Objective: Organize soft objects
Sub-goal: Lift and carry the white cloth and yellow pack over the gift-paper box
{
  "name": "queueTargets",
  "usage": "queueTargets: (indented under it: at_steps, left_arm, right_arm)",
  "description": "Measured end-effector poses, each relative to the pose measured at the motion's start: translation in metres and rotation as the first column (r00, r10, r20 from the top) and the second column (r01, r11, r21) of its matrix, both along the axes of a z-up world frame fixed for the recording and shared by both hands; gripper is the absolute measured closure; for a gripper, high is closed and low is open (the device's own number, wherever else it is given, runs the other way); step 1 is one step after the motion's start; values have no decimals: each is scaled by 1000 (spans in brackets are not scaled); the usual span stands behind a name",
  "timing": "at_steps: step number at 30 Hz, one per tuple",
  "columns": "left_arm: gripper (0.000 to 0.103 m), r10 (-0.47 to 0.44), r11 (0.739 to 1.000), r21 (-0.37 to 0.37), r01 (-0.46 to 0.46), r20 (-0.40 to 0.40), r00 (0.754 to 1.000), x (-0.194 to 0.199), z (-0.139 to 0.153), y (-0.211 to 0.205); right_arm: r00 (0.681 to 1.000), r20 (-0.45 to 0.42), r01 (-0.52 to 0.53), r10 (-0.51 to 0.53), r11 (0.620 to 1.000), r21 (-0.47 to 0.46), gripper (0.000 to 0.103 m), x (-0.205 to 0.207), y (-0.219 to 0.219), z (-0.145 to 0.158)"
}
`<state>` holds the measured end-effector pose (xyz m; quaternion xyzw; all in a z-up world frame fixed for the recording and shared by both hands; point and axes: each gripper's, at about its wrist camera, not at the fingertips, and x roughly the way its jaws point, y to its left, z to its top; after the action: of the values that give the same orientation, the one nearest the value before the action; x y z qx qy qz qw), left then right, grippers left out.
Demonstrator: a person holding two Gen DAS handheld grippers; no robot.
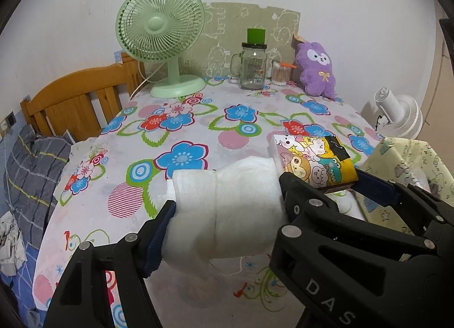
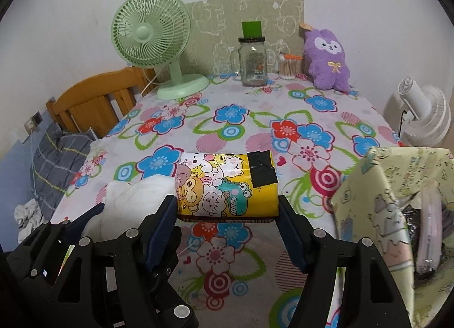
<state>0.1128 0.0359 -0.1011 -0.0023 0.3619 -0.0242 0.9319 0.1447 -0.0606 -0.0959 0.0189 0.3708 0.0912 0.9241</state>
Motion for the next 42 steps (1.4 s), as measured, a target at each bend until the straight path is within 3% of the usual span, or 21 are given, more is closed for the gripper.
queueTargets:
  at_steps: [23, 42]
  left_arm:
    - [28, -26, 1000, 11, 25, 116, 993, -35, 50, -28]
    - [28, -96, 995, -9, 100, 193, 977, -55, 78, -72]
  right_arm:
    - [993, 121, 11, -12, 1000, 7, 31, -43, -30, 56]
    - [978, 199, 74, -69, 997, -19, 31, -71, -72, 90]
